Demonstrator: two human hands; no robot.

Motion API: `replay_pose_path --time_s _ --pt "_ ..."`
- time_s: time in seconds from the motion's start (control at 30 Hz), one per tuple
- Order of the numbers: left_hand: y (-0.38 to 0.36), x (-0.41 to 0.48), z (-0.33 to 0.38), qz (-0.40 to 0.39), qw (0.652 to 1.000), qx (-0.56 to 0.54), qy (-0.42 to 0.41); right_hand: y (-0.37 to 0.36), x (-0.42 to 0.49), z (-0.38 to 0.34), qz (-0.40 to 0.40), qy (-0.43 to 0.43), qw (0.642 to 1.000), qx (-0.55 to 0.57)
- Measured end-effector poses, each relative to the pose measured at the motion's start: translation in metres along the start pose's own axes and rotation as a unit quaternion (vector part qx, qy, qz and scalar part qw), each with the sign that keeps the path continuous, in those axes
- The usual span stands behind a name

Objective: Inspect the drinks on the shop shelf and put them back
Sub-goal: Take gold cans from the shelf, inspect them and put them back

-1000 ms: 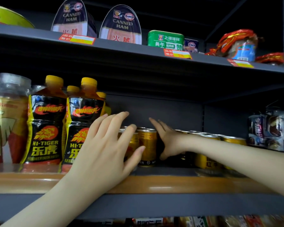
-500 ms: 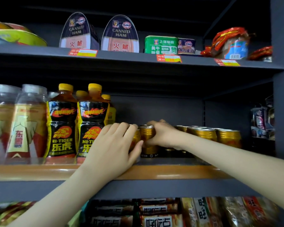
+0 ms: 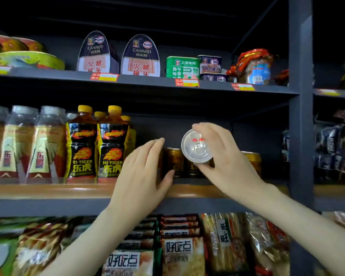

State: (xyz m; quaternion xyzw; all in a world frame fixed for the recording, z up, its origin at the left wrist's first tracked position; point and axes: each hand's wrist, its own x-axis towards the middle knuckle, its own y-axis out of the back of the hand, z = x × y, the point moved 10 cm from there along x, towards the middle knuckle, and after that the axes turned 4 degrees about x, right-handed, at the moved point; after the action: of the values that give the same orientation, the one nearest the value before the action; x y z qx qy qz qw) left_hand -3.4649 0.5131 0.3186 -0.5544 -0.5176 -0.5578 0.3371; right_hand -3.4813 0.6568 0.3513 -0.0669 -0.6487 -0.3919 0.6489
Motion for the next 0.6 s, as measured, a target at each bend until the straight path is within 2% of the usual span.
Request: replay_pose_path --time_s 0.17,0.27,0.33,0.4,0.5,0.6 --pt "0.008 -0.067 0.082 -0.028 0.989 -0.145 -0.019 0.011 -0.102 -0.056 -0.035 0.108 0.993 0.029" --pt "0.003 -0.119 0.121 -0.086 0.967 -0.238 0.014 0.013 -0.166 -0.067 -0.079 0.111 0.985 0.107" --pt "0.001 -0.156 0.142 -0.13 0.946 -0.29 0.058 0.011 -0.205 -0.07 -0.118 0.092 0.976 0.159" --pt "0.0 -0.194 0.162 -0.167 0.937 -0.294 0.084 0.007 -0.242 -0.074 -0.154 0.056 0.963 0.214" --pt "-0.003 -0.251 0.182 -0.237 0.906 -0.321 0.146 -0.002 -0.29 -0.077 -0.193 -0.034 0.928 0.317" --pt "0.003 -0.286 0.194 -0.266 0.886 -0.341 0.169 -0.012 -0.332 -0.08 -0.223 -0.092 0.898 0.368"
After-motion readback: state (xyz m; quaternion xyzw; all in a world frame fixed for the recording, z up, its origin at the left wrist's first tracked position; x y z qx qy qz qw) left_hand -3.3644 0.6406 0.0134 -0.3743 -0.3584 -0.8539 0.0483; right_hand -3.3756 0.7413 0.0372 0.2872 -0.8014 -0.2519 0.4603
